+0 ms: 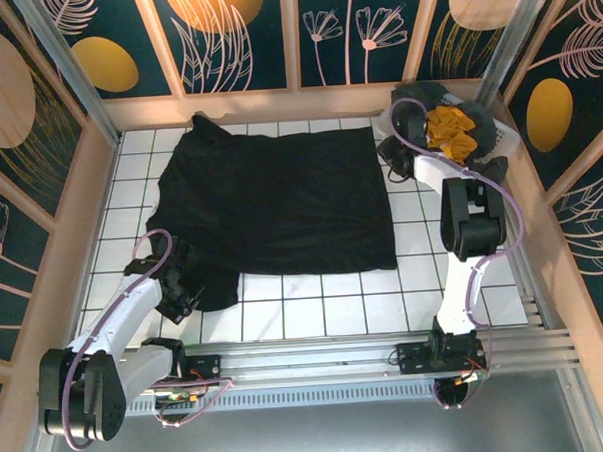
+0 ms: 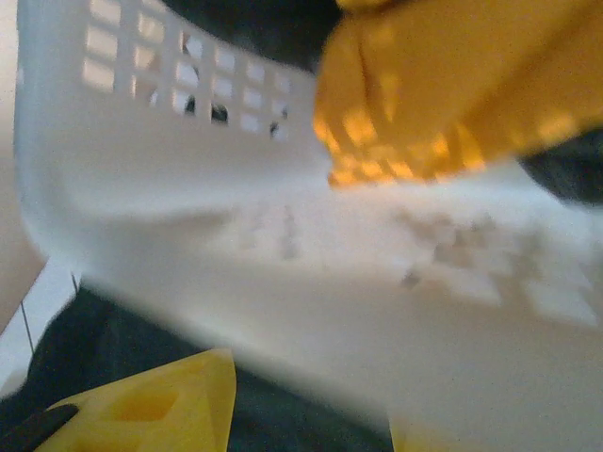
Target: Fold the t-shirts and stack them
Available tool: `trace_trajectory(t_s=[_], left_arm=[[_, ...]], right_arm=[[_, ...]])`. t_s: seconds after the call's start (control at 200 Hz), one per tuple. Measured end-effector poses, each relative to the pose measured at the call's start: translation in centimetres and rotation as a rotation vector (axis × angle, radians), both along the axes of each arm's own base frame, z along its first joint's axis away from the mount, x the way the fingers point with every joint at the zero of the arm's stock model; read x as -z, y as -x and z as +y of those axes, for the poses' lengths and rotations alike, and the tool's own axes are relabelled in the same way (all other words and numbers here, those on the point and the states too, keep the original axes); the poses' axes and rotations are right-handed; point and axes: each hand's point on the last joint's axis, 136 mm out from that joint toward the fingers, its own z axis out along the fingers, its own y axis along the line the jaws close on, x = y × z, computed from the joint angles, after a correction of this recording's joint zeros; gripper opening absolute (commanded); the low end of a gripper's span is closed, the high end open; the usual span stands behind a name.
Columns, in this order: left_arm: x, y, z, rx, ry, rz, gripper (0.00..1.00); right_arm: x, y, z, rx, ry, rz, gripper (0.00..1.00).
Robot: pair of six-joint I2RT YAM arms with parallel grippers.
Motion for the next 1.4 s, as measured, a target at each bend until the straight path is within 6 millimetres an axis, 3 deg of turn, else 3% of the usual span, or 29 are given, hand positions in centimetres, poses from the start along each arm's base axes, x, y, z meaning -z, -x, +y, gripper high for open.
trace_trajectory(t_s=[0.09,0.245,0.415,0.586,0.836,1.026,1.111,1.266,1.401], left_arm=[[-0.1,0.0,0.1,0.000,-0.003,0.004,0.00],[-0.7,-0.2,0.2,-0.001,-0.016,0.000,0.00],[-1.6,-0.5,0.6,-0.003,-0.039,-0.005,0.00],[-2.1,-0.7,0.9,0.002,-0.060,-0.009,0.00],[-2.1,0.1,1.2,0.011,-0.073,0.023,0.00],[-2.2,0.3,1.2,0.011,-0.073,0.024,0.00],[-2.3,0.3,1.2,0.011,-0.073,0.022,0.00],[-2.5,0.3,1.2,0.009,-0.071,0.009,0.00],[-2.9,1.0,1.4,-0.003,-0.074,0.010,0.00]], right_arm=[[-1.4,4.0,0.5,-0.030,0.015,0.015,0.51],[-2.7,13.2,0.8,-0.085,0.046,0.066,0.55],[1.0,21.1,0.9,-0.166,0.077,0.240,0.55],[5.0,26.1,2.7,-0.290,0.083,0.387,0.54],[7.1,28.4,2.3,-0.298,0.085,0.459,0.49],[7.6,29.0,2.2,-0.300,0.083,0.476,0.43],[7.6,29.0,2.2,-0.302,0.080,0.478,0.33],[8.0,29.0,2.4,-0.302,0.070,0.491,0.04],[7.7,28.6,2.4,-0.302,0.078,0.487,0.00]])
